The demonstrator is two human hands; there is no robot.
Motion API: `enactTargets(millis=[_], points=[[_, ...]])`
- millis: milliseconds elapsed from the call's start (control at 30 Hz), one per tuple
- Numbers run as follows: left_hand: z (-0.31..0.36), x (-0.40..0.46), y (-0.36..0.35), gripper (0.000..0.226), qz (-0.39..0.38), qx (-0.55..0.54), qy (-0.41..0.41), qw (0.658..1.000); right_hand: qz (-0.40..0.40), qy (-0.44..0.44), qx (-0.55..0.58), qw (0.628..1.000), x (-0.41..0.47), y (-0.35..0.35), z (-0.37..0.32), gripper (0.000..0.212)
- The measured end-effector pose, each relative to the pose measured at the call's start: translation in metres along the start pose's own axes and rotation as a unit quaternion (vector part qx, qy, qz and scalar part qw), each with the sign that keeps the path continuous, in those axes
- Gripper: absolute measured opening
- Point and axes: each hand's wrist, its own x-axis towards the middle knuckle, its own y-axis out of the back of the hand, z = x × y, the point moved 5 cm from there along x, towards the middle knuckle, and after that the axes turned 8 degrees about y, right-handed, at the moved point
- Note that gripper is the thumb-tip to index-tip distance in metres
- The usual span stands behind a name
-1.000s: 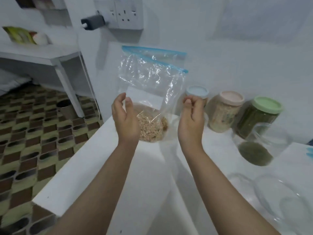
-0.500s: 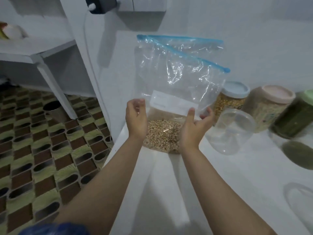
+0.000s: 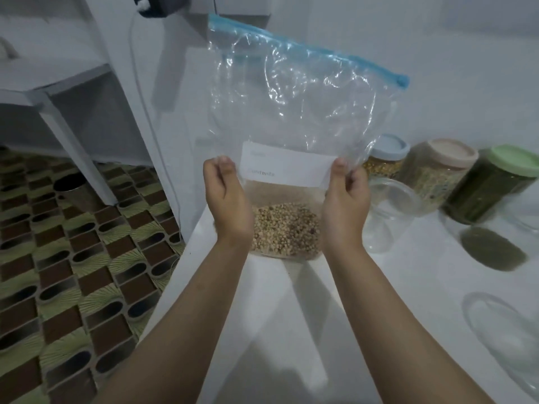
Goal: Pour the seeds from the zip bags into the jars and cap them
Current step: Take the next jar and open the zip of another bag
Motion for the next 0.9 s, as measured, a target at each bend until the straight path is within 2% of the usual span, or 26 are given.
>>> enactTargets(millis=[200,467,600,733,900], points=[[0.051,-0.066,-0.009,0.026,0.004,-0.042,-0.002,0.999,-0.040,0.045,0.057,0.997,-0.010,0.047,-0.054,0.027],[0.057,-0.177,-0.037,0.026,-0.006,-0.105,0.051,0.993,-0.047,0.069,0.038,0.996,-0.022,0.163,-0.099,0.027],[0.048,-0.228,-0.052,0.028,-0.019,-0.117,0.051,0.992,-0.052,0.066,0.038,0.996,-0.032,0.216,-0.100,0.012],[0.028,-0.264,-0.054,0.028,-0.039,-0.082,0.050,0.995,-0.075,0.071,0.015,0.995,-0.048,0.254,-0.089,0.015],[0.009,-0.288,-0.045,0.023,-0.044,-0.045,0.075,0.995,-0.120,0.019,0.048,0.991,-0.059,0.285,-0.070,0.010]])
